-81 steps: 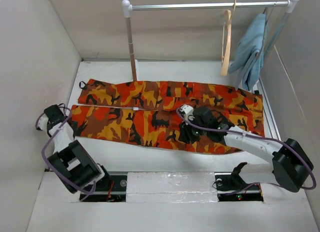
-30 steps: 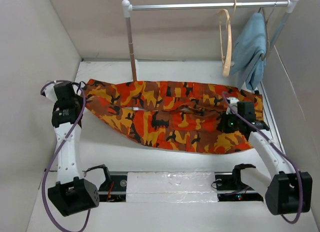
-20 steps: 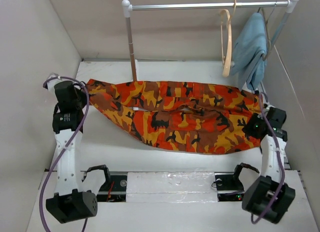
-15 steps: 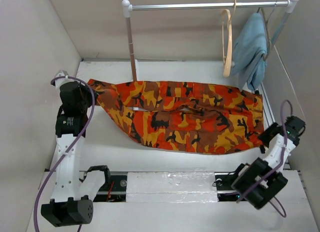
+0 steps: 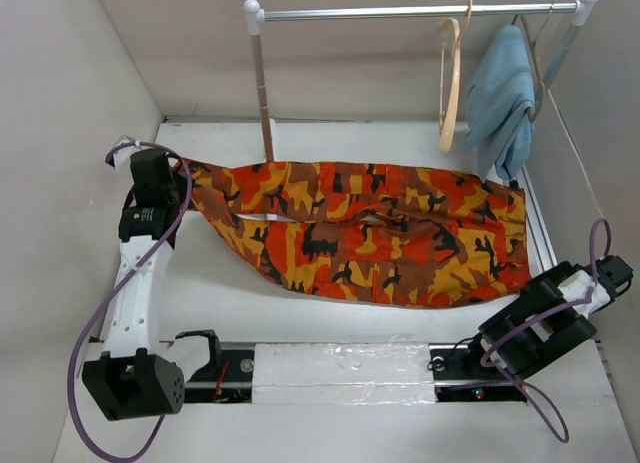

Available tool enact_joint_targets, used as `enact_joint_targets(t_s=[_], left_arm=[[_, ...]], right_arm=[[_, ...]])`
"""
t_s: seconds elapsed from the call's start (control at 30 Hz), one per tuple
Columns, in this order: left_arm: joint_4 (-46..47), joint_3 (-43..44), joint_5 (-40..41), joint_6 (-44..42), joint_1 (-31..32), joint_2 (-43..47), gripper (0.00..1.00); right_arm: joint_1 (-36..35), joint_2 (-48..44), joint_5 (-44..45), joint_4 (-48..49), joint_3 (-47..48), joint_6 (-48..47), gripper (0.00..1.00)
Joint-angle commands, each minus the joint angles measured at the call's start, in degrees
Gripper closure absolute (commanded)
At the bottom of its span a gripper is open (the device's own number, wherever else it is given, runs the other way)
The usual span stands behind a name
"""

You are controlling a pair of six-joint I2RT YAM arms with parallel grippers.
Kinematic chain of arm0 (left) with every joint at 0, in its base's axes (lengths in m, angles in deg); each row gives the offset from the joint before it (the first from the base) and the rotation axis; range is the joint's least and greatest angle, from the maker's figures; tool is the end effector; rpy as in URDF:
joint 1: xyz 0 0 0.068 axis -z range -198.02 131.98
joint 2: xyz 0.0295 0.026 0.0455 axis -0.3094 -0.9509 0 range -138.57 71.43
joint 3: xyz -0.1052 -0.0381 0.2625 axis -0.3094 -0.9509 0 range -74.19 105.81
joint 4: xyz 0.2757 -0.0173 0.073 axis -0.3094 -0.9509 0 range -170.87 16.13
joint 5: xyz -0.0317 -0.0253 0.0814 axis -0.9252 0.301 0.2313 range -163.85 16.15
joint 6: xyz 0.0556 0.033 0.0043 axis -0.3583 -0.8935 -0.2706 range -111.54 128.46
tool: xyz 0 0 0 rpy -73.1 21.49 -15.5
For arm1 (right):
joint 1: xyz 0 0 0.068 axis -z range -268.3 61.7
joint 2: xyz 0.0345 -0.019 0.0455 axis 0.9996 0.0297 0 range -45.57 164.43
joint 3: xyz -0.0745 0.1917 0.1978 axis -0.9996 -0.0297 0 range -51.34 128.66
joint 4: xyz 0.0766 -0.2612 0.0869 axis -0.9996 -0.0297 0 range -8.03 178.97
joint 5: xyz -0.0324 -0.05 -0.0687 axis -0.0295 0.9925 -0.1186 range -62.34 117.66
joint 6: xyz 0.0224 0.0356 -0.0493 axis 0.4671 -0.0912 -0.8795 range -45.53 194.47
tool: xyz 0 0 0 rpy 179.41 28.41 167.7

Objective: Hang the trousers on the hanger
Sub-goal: Fold the trousers at the center of the board.

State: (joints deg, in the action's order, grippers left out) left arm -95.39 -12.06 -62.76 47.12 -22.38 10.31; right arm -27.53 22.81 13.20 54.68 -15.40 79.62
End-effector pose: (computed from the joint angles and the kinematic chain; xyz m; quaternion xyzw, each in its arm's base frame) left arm 0.2701 0.0304 0.3775 -0.3511 0.7408 -0.0913 0.5654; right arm 0.1221 -0.1922 0.1634 0.5073 0.8291 0.0156 0.2345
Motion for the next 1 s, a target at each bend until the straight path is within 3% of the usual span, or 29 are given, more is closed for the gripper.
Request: enact_joint_targets(t_s=[0.0, 0.17, 0.2, 0.23, 0.37, 0.4, 0.5, 0.57, 0.7, 0.97], left_arm=[[3.5, 1.51, 0.78, 1.51, -1.78, 0.21, 1.0], [5.17, -2.45, 1.65, 0.98, -1.79, -0.05, 1.0], [5.52, -3.32, 2.78, 0.98, -1.79, -0.48, 1.0], [5.61, -3.68, 3.14, 0.98, -1.79, -0.58, 1.0], [5.44, -4.3, 6.82, 1.42, -1.79, -1.37, 1.0], [4.04, -3.51, 7.79, 1.69, -1.79, -1.45, 1.0], [2.54, -1.31, 10.17, 1.08, -1.79, -1.02, 1.0], [1.92, 0.09, 12.18, -0.06, -1.79, -2.24, 1.0], [1.21, 1.68, 15.62, -1.65, -1.79, -5.23, 1.0], [1.56, 4.57, 19.58, -1.56, -1.79, -12.61, 1.0]], right_arm=[[0.22, 0.87, -4.52, 8.51, -3.23, 0.21, 0.41], [-0.92, 5.27, -6.11, 13.8, -5.01, 0.13, 0.43], [-0.92, 5.71, -6.11, 14.15, -4.48, 0.39, 0.48], [-0.92, 6.23, -5.67, 13.2, -3.87, 0.39, 0.54], [-0.92, 8.0, -4.0, 10.91, -1.32, -1.1, 0.97], [-0.92, 7.3, -4.69, 10.12, -0.53, -2.32, 1.0], [-0.92, 3.27, -4.53, 4.16, 3.42, -4.44, 1.0], [-5.21, 0.97, -2.95, -0.08, 6.94, -4.36, 1.0], [-8.56, -0.27, -9.43, 3.51, 9.31, 1.69, 1.0], [-17.08, 6.84, -5.05, 6.76, 23.73, 6.52, 1.0]])
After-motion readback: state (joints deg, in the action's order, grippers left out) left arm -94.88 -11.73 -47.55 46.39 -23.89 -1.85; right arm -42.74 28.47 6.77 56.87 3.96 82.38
